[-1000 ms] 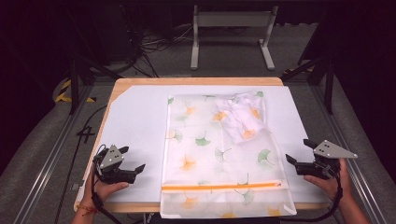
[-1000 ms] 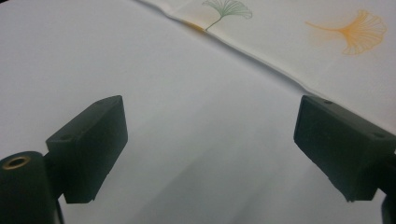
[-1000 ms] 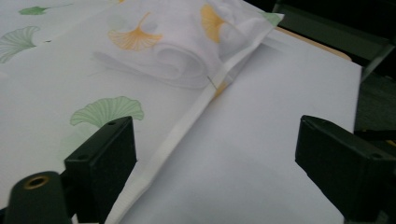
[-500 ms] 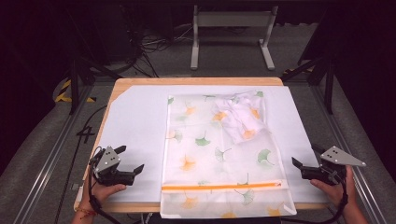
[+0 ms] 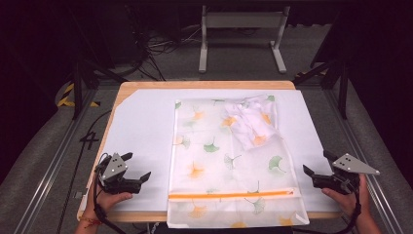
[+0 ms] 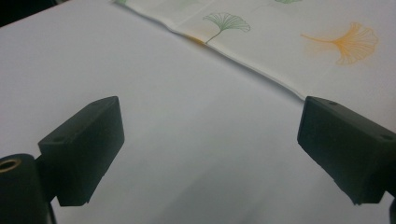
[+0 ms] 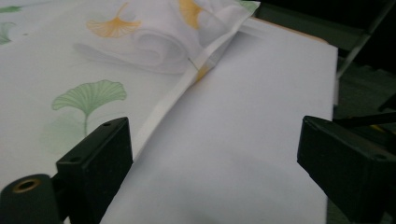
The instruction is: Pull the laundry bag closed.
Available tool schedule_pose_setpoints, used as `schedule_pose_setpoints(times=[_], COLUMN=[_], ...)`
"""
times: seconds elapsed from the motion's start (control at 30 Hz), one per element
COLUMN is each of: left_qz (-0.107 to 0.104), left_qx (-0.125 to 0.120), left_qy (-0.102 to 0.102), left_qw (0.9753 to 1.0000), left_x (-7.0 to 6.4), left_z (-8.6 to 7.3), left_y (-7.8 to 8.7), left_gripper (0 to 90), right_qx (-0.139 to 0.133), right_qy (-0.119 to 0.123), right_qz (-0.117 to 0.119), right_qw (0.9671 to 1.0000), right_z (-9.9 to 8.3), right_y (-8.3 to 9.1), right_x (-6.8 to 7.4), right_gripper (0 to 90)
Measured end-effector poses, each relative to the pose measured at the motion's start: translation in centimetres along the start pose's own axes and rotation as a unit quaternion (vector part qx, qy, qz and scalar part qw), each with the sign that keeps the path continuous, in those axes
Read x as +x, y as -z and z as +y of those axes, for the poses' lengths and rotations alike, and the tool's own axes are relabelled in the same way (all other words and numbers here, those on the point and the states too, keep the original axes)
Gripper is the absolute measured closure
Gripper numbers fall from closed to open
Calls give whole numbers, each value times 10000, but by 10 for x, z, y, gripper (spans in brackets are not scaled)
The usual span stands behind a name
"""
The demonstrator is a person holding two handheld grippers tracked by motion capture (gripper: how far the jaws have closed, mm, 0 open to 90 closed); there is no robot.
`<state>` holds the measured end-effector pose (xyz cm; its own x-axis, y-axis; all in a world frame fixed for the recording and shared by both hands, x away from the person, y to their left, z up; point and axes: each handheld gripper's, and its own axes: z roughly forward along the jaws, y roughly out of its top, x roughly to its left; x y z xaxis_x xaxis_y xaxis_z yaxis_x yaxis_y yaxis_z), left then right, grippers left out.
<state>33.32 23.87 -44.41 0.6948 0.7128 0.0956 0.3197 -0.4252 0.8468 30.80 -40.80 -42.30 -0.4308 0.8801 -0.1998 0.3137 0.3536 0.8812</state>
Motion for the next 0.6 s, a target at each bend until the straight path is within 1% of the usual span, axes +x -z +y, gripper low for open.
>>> schedule_pose_setpoints(times=[0.07,0.13,0.27,0.3,0.33,0.37,0.43,0.47,0.53,0.6], left_qz=[-11,-6,15,21,26,48,51,48,13,6], left_qx=[-2,-18,6,13,29,36,33,15,-4,25], left_qy=[-6,20,34,23,24,14,20,34,70,52], left_qw=[10000,10000,10000,10000,10000,10000,10000,10000,10000,10000], left_x=[0,0,1,1,1,1,2,2,3,3], left_z=[0,1,1,1,1,1,2,2,3,3], left_y=[0,0,0,-1,-1,-1,-2,-2,-3,-4], left_gripper=[81,81,84,86,89,91,92,92,92,92], right_qx=[-54,-22,14,25,9,-31,-66,-66,-81,-32], right_qy=[10,16,147,180,186,157,34,40,131,143], right_qz=[-31,-29,-56,-93,-188,-231,-245,-255,-327,-304], right_qw=[10000,10000,9999,9998,9997,9996,9997,9996,9993,9994], right_z=[0,0,0,0,0,1,3,3,3,2], right_y=[0,0,0,0,1,1,2,3,3,2], right_x=[0,0,5,6,8,8,8,9,11,12], right_gripper=[124,124,125,129,135,136,136,135,133,131])
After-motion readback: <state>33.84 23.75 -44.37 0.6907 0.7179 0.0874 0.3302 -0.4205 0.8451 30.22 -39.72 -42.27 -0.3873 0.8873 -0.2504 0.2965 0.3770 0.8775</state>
